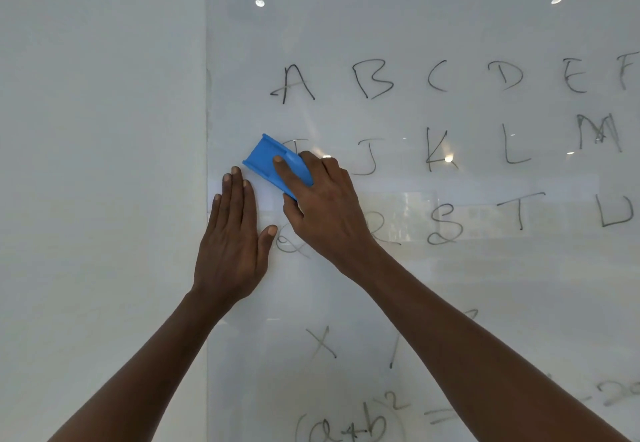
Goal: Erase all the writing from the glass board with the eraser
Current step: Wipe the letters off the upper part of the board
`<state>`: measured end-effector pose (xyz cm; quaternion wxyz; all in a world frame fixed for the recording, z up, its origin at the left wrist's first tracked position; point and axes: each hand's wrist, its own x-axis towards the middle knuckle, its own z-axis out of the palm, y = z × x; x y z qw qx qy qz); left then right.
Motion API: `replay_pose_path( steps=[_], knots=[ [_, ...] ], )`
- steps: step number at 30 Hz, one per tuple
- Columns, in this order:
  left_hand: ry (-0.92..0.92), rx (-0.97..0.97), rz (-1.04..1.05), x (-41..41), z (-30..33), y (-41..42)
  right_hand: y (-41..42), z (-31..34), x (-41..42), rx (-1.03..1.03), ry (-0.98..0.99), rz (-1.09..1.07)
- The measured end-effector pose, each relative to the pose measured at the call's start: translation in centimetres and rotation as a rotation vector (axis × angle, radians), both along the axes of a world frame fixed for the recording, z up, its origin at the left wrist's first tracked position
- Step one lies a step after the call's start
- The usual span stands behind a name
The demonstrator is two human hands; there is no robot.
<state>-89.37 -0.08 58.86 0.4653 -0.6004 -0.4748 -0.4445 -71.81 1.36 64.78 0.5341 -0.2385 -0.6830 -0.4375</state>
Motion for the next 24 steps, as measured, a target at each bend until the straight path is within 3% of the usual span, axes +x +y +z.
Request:
replay_pose_path(
  steps=[8,24],
  knots=[
    [0.006,0.003,0.009,0.0,0.0,-0.2,0.4,2.2,2.2,-0.002,0.007,0.026],
    [0.001,0.004,0.007,0.1,0.0,-0.3,1.8,10.7,10.8,-0.057,0.205,0.034]
  ],
)
